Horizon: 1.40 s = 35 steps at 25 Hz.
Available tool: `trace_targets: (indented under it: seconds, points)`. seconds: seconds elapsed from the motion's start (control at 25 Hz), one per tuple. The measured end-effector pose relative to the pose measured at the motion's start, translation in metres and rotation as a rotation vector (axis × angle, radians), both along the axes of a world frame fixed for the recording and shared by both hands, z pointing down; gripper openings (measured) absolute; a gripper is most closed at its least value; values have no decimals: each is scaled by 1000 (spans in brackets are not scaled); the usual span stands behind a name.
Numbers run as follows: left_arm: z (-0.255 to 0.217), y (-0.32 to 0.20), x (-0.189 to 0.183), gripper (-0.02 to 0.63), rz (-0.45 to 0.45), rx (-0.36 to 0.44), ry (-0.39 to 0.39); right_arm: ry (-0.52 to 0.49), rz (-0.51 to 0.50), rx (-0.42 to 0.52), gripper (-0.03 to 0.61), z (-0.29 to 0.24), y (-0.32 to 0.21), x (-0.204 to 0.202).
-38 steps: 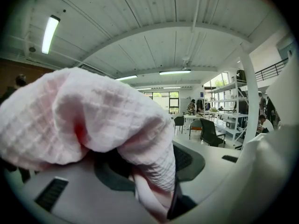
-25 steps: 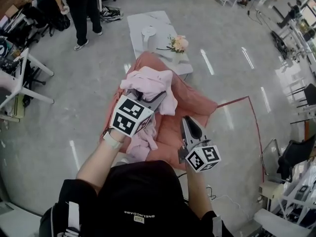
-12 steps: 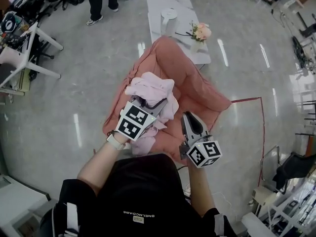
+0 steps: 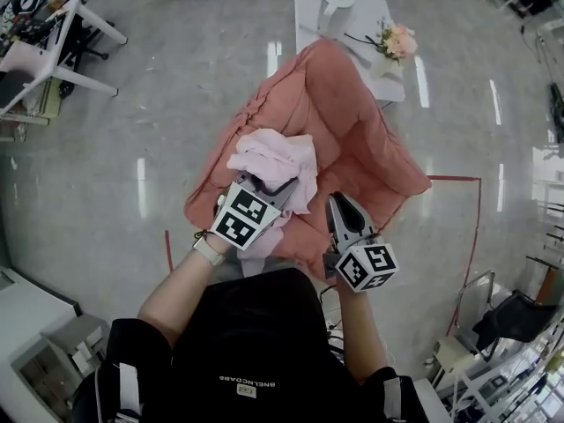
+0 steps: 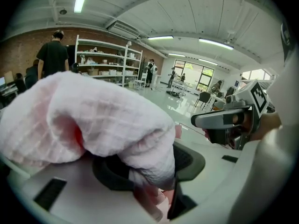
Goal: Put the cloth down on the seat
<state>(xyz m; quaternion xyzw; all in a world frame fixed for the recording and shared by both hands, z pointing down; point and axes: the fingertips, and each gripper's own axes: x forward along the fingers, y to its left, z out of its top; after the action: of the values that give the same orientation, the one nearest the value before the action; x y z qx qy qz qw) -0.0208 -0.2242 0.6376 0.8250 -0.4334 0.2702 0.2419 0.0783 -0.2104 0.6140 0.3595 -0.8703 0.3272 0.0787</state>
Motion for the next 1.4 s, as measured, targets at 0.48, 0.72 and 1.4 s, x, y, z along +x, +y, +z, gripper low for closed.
trace_targets:
  seconds: [0.48, 0.72, 1.4]
  points:
    - [88, 36, -16, 201, -1, -112, -25, 31, -41, -107, 67, 65, 19, -17]
    - [120, 61, -13, 212, 55, -155, -69, 45, -50, -147, 67, 82, 38, -16]
    - [201, 81, 15, 299, 142, -278, -100, 44, 20, -197, 67, 97, 56, 19]
